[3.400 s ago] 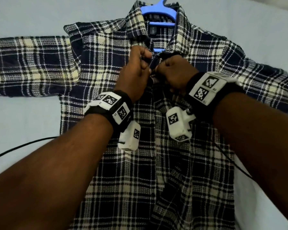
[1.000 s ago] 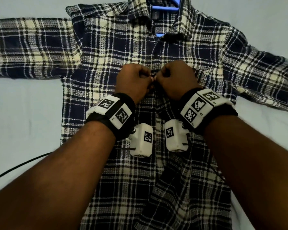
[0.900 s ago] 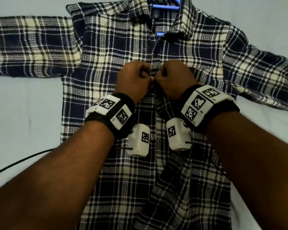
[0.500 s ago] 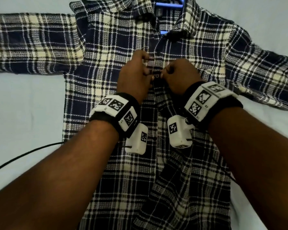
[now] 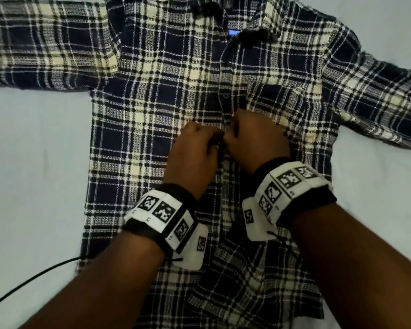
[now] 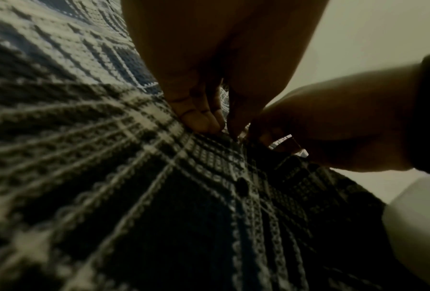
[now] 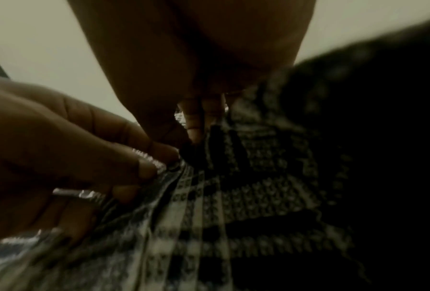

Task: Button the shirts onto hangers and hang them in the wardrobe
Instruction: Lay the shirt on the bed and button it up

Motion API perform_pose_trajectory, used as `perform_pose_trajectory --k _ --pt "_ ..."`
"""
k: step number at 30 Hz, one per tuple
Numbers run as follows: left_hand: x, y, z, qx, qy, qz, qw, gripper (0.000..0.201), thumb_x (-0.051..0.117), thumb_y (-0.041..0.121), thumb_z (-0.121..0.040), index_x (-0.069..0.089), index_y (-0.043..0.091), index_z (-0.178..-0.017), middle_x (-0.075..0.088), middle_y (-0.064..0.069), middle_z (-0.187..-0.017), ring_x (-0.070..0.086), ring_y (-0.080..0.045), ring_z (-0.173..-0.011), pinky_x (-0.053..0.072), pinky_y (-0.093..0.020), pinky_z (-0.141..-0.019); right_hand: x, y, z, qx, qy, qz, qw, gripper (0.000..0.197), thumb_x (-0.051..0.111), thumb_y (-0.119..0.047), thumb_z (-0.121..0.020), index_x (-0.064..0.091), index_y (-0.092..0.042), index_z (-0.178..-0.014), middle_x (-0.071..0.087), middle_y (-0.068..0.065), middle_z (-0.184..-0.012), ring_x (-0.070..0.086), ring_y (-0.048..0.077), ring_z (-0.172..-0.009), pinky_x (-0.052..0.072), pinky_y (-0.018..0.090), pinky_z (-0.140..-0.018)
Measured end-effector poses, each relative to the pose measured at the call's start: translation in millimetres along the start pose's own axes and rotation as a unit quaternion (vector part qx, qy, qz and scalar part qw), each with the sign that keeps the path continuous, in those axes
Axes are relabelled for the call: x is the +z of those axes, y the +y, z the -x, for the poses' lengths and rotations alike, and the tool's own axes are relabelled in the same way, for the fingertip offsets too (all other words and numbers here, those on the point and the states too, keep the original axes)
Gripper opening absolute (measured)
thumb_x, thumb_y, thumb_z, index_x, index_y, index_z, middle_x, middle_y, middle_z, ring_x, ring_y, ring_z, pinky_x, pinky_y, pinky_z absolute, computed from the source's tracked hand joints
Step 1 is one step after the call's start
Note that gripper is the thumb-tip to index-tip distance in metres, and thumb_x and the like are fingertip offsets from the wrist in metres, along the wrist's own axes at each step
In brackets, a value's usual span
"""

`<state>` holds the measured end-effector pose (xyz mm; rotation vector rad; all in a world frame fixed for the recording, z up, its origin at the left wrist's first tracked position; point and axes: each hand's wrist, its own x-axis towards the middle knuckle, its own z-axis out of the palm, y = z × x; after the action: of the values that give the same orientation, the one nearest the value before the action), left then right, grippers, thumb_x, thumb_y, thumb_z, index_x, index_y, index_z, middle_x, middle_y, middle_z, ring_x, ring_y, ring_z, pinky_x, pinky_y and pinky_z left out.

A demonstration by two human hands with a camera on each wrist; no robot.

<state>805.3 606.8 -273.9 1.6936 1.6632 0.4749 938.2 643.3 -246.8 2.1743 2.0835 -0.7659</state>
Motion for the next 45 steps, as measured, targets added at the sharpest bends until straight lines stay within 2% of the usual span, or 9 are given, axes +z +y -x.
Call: perform_pose_trajectory --k 6,13,17,21,25,27,30,38,45 --pt "5 7 -6 -0.021 0.003 -0.031 0.999 0.021 0.06 0.014 -0.096 0.068 0.017 -0.115 0.055 -0.005 -0.115 0.058 -0.024 -0.1 0.05 -0.037 -0.083 -5 -6 0 -0.006 -0.035 0.064 0.997 0.018 0.063 -0.033 -0.09 0.053 -0.018 -0.088 0.054 0.005 -0.086 0.062 0.033 -0.091 0.049 0.039 -0.069" --pt "-2 9 -16 -0.036 -0.019 -0.034 0.999 0.009 0.061 0.022 -0.098 0.067 0.015 -0.1 0.059 -0.004 -0.109 0.059 -0.021 -0.094 0.051 -0.039 -0.082 -18 -5 -6 0.028 0.005 0.001 1.0 0.02 0.058 -0.036 -0.094 0.056 -0.016 -0.091 0.064 0.007 -0.093 0.061 0.03 -0.089 0.054 0.042 -0.079" --pt "-13 9 -13 -0.068 -0.001 0.063 0.996 0.006 0.064 0.02 -0.097 0.064 0.021 -0.091 0.067 0.005 -0.093 0.062 -0.012 -0.087 0.051 -0.031 -0.079 -20 5 0 0.039 0.038 -0.137 0.989 0.012 0.055 -0.022 -0.1 0.065 -0.016 -0.105 0.064 -0.002 -0.092 0.055 0.011 -0.072 0.045 0.027 -0.062" --pt "-14 8 -8 -0.09 -0.009 0.129 0.988 0.002 0.065 0.018 -0.097 0.065 0.019 -0.095 0.067 0.009 -0.091 0.064 -0.007 -0.085 0.054 -0.026 -0.077 -19 9 7 0.05 0.007 -0.197 0.979 0.01 0.063 -0.022 -0.098 0.071 -0.017 -0.102 0.065 -0.007 -0.086 0.06 0.006 -0.075 0.048 0.023 -0.066" --pt "-13 6 -8 -0.1 -0.02 0.185 0.977 0.005 0.066 0.013 -0.096 0.068 0.018 -0.098 0.069 0.007 -0.092 0.066 -0.006 -0.08 0.055 -0.019 -0.069 -17 10 14 0.071 -0.032 -0.187 0.979 0.012 0.072 -0.021 -0.091 0.071 -0.015 -0.102 0.068 -0.003 -0.089 0.065 0.014 -0.08 0.054 0.028 -0.073" --pt "-14 6 -7 -0.099 -0.027 0.206 0.973 0.01 0.066 0.01 -0.095 0.068 0.02 -0.096 0.068 0.009 -0.089 0.065 -0.001 -0.076 0.05 -0.012 -0.063 -16 10 15 0.085 -0.036 -0.179 0.979 0.007 0.071 -0.023 -0.092 0.069 -0.016 -0.091 0.065 -0.004 -0.082 0.061 0.01 -0.072 0.046 0.022 -0.062" --pt "-16 5 -5 -0.106 -0.028 0.232 0.966 0.015 0.068 0.008 -0.094 0.069 0.023 -0.094 0.07 0.008 -0.087 0.069 -0.004 -0.074 0.056 -0.017 -0.067 -12 6 17 0.101 -0.05 -0.196 0.974 0.026 0.062 -0.027 -0.098 0.064 -0.013 -0.077 0.062 0.0 -0.071 0.057 0.012 -0.063 0.039 0.024 -0.057" --pt "-19 5 -3 -0.136 -0.02 0.302 0.943 0.012 0.07 0.003 -0.091 0.07 0.014 -0.094 0.073 -0.001 -0.083 0.071 -0.006 -0.069 0.057 -0.019 -0.062 8 -5 25 0.103 -0.023 -0.269 0.957 0.008 0.056 -0.016 -0.101 0.062 -0.011 -0.098 0.064 0.002 -0.089 0.06 0.013 -0.073 0.043 0.015 -0.051" --pt "-17 3 -4 -0.149 -0.017 0.319 0.936 0.011 0.073 -0.001 -0.088 0.07 0.007 -0.095 0.074 -0.007 -0.08 0.074 -0.013 -0.071 0.061 -0.026 -0.067 19 -5 28 0.121 0.006 -0.341 0.932 0.013 0.058 -0.01 -0.099 0.068 -0.011 -0.106 0.07 0.001 -0.097 0.066 0.014 -0.088 0.051 0.026 -0.072"
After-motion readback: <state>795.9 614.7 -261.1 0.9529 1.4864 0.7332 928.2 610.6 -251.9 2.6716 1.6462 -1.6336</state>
